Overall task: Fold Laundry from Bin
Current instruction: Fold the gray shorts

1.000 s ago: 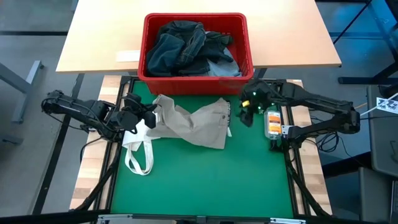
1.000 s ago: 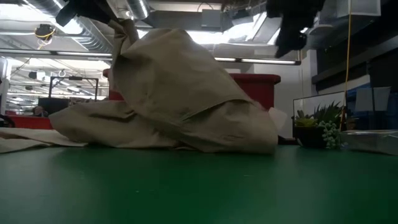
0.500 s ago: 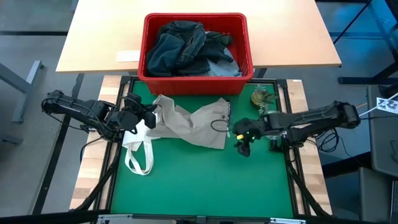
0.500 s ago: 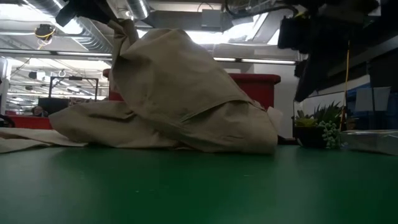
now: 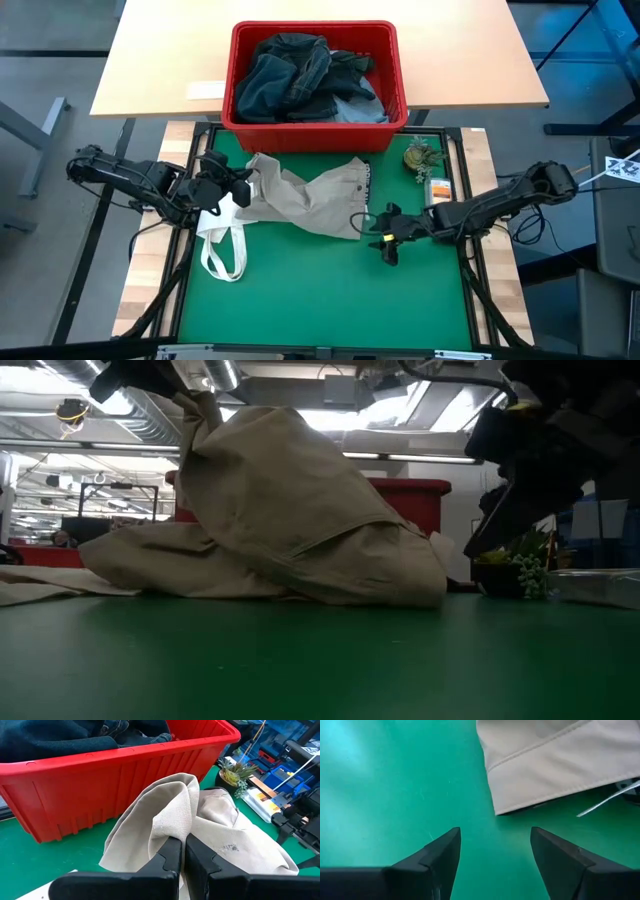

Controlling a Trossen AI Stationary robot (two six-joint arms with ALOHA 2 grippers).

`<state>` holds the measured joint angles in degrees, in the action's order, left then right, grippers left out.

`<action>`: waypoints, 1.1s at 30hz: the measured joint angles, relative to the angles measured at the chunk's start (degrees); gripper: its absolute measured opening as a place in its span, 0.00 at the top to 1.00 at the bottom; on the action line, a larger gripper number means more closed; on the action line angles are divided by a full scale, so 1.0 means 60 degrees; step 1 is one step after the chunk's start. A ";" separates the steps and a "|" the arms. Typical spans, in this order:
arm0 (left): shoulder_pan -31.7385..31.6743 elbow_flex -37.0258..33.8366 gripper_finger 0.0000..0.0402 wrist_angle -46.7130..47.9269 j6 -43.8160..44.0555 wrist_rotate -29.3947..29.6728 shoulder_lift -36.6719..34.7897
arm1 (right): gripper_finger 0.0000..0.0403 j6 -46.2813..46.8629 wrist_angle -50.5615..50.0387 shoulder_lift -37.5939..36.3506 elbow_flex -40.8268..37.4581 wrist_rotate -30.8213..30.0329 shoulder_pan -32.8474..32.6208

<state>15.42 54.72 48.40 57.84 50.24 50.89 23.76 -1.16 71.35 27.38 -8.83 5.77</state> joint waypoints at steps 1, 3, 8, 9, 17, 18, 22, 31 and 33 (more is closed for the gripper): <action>0.0000 0.0000 0.98 0.0000 0.0000 0.0000 0.0000 | 0.40 0.0049 0.0244 0.0104 -0.0068 -0.0068 -0.0068; -0.0001 0.0000 0.98 -0.0003 0.0000 0.0000 0.0000 | 0.40 0.0103 0.0574 0.0401 -0.0112 -0.0121 -0.0196; -0.0004 0.0000 0.98 0.0000 0.0000 0.0000 0.0000 | 0.40 0.0304 0.1763 0.1530 -0.0136 -0.0121 -0.0428; 0.0000 0.0000 0.98 -0.0004 0.0000 0.0000 0.0000 | 0.40 0.0312 0.2046 0.1772 -0.0136 -0.0121 -0.0431; 0.0000 0.0000 0.98 -0.0004 0.0004 -0.0022 0.0000 | 0.40 0.0752 0.3615 0.3279 -0.0136 -0.1083 -0.0402; -0.0003 0.0000 0.98 -0.0004 0.0004 -0.0039 0.0000 | 0.40 0.0749 0.3738 0.3382 -0.0136 -0.1126 -0.0402; -0.0002 0.0000 0.98 -0.0004 0.0004 -0.0040 0.0000 | 0.40 0.0745 0.4372 0.3596 -0.0136 -0.1210 -0.0402; -0.0001 0.0000 0.98 -0.0004 0.0004 -0.0040 0.0000 | 0.43 0.0716 0.4471 0.3596 -0.0136 -0.1532 -0.0395; 0.0000 0.0000 0.98 -0.0004 0.0004 -0.0040 0.0000 | 0.48 0.0716 0.4479 0.3596 -0.0136 -0.1658 -0.0395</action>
<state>15.42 54.72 48.38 57.87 50.00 50.89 28.05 25.71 92.92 26.57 -18.78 3.40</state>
